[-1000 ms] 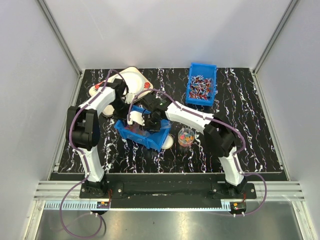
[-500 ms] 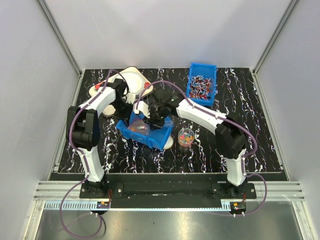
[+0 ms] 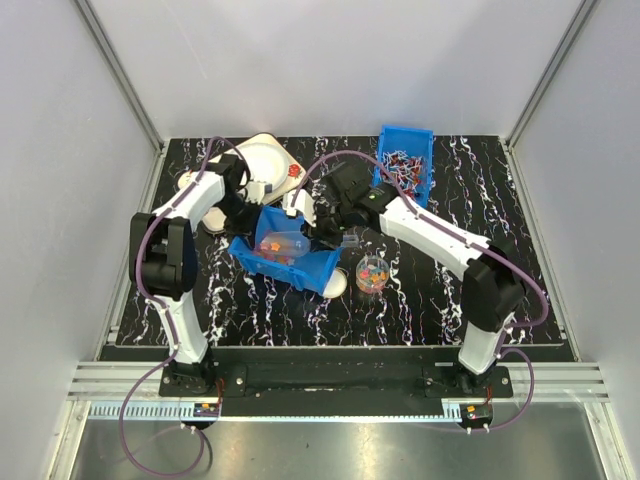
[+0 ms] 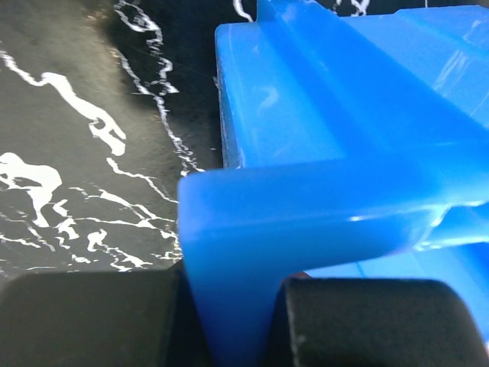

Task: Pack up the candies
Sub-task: Scoop the fake candies from the storage box, then place the fake candies in the packing bottle.

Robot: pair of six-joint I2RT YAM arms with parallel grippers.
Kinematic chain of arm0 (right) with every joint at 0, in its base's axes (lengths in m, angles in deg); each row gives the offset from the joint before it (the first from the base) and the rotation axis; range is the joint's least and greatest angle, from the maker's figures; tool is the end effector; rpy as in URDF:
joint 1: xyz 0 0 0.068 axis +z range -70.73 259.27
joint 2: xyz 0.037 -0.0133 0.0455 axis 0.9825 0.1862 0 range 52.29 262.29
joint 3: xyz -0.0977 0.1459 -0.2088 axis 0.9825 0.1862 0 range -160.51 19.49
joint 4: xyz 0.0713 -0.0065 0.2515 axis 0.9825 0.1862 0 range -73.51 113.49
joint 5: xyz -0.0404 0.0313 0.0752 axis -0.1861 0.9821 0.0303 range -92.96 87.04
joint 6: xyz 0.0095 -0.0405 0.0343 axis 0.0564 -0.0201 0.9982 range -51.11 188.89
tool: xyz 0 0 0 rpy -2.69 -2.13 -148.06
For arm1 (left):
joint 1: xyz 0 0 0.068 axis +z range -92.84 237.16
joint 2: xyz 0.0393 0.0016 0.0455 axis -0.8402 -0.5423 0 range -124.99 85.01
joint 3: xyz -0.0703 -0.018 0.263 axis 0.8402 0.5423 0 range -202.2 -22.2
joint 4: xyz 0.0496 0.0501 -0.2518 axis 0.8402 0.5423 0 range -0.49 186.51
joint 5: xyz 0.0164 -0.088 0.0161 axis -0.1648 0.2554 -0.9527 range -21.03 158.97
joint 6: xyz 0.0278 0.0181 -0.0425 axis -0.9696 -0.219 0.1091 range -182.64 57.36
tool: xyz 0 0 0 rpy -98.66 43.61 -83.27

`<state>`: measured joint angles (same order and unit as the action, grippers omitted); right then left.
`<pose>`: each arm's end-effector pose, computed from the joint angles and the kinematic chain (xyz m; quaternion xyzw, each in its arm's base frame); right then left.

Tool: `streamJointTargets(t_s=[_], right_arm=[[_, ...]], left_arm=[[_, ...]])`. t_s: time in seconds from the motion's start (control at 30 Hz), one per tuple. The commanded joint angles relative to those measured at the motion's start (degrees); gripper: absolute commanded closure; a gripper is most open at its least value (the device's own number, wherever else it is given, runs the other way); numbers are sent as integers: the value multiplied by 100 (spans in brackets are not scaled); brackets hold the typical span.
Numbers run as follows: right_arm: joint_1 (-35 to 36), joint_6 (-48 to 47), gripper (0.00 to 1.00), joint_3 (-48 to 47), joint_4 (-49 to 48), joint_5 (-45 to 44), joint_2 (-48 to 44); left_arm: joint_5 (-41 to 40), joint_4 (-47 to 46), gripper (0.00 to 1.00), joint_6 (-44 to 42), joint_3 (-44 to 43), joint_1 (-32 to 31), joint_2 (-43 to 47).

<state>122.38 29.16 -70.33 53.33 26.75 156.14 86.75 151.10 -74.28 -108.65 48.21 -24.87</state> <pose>0.2812 0.2874 0.2872 -0.6669 0.6262 0.2510 0.3163 0.3616 -0.0680 0.2119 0.1830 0.9700 -0.1533 0.0465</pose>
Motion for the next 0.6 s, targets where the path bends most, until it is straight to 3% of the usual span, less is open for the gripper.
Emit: streamJointTargets(t_s=[0.0,0.37,0.57], right_arm=[[-154,35,100,201,-256,193,-594],[-742,-105,100,1360,-177,26,-2254],[-1033,-492,100,2046,428,-527,-3221]], left_arm=[[498,3,100,-75,-337,104,82],[692,-296,100,39,-91,201,318],[700,-454,100,56,173,253,512]])
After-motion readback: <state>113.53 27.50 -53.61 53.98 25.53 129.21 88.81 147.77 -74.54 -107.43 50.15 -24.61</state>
